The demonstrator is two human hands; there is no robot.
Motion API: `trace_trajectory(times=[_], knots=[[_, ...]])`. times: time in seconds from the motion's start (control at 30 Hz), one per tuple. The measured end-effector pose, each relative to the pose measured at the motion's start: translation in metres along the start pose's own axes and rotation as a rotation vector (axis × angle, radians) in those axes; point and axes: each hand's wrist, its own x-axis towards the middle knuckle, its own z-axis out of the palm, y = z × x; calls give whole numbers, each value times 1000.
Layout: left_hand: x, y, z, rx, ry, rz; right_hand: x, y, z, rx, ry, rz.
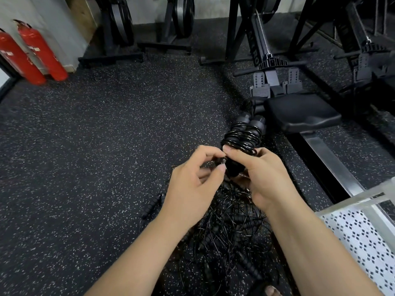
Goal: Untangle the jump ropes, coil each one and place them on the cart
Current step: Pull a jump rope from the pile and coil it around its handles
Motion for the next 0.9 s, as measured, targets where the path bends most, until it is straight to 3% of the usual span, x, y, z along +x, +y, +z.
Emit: trace_trajectory(times=[0.2, 0.37, 0.67, 0.9], knots=[[5, -5, -4, 14, -31, 60, 5, -4, -11, 54, -85, 71], [2, 2, -6, -49, -183, -13, 6, -8, -11, 45, -63, 61], [6, 2, -8, 100, 23, 11, -5, -4, 0, -29, -37, -35], [4, -1, -15, 450, 144, 198, -4, 4, 4, -64, -37, -20]])
